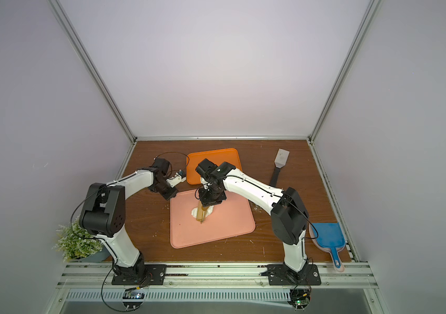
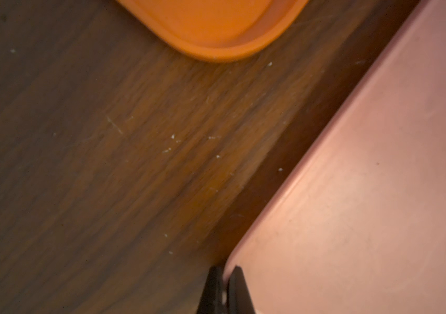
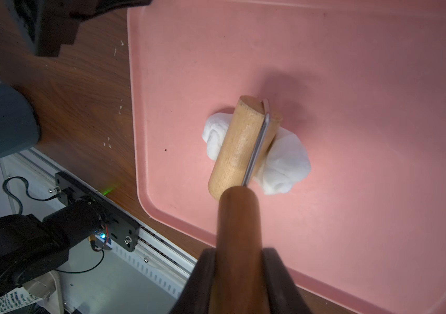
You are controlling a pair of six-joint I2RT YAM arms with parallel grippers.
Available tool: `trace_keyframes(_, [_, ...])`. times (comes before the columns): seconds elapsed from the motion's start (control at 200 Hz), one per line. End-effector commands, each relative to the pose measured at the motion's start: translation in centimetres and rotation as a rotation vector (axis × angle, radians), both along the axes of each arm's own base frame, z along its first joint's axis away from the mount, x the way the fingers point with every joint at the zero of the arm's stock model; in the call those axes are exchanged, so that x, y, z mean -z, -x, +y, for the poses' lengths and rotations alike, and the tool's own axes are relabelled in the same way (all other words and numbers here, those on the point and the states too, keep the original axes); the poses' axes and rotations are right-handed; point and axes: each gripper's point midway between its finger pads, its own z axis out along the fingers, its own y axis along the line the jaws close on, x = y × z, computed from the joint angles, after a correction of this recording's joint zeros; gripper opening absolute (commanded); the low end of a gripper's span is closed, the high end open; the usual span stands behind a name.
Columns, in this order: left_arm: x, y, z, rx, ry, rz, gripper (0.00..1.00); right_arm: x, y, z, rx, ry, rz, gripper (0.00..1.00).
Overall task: Roll out the dumpling wrappers from the dough
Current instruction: Flatten out the dough on the work surface.
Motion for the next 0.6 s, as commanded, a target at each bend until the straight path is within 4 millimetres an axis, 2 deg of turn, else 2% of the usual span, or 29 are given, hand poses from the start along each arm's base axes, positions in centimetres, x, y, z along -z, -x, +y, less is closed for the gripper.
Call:
trace_keyframes(0.0, [6.5, 3.8, -0.5, 0.038, -0.040, 0.163, 0.00, 8.7, 0.0, 1.1, -0.013, 0.077, 0.015, 0.00])
trace_keyframes(0.135, [6.5, 3.8, -0.5, 0.038, -0.042, 0.164, 0.00, 4.8, -0.7, 0.7, -0.057, 0.073, -0.059, 0.00])
trace_keyframes(0.285, [6.5, 3.8, -0.4, 0.037, -0.044, 0.163, 0.00, 0.4, 0.0, 0.4, -0.121, 0.026, -0.091, 0.00])
trace_keyframes(0.595, [6.4, 3.7, -0.4, 0.037, -0.046, 0.160, 0.00, -5.9, 0.4, -0.9, -0.163, 0.001, -0.171, 0.00])
